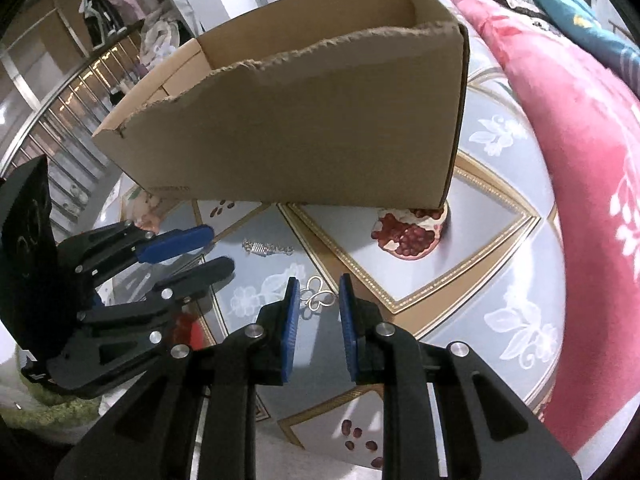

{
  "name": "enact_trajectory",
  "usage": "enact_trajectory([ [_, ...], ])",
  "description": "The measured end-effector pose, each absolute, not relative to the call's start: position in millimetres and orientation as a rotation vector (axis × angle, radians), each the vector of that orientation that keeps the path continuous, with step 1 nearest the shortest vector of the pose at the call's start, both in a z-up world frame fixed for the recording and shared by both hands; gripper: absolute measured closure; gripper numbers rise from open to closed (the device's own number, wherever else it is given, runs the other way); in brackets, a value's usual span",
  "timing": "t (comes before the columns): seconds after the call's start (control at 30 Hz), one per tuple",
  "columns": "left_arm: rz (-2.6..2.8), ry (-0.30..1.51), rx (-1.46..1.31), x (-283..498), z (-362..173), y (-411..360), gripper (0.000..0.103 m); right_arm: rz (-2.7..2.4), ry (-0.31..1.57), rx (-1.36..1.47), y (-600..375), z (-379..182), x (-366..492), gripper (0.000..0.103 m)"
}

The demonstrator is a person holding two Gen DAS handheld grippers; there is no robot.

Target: Organize jewelry

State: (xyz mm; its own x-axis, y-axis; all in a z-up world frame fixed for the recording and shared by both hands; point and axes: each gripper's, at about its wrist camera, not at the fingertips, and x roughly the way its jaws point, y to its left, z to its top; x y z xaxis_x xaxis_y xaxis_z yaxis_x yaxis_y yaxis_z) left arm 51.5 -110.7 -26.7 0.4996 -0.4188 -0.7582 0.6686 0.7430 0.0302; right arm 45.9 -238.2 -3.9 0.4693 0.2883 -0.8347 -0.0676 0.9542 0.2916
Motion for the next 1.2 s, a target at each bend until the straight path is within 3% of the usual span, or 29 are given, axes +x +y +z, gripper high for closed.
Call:
enact_trajectory([
  [0.33,-0.676,0.826,0.468,62.5,-31.4,-131.7,0.086,0.247,1.062,0.257,-241.7,-11.9,46.4,0.083],
  [0.5,-0.727,0.869,0.407,68.4,-31.5,-128.8,0.100,0.252,1.052,0.269,-247.3,-12.0,46.5,0.083],
  [1.2,-0.770,0.781,0.187,49.2,33.6,-79.3,0.101,0.251,0.948,0.257,-258.2,23.4,23.2,0.083],
])
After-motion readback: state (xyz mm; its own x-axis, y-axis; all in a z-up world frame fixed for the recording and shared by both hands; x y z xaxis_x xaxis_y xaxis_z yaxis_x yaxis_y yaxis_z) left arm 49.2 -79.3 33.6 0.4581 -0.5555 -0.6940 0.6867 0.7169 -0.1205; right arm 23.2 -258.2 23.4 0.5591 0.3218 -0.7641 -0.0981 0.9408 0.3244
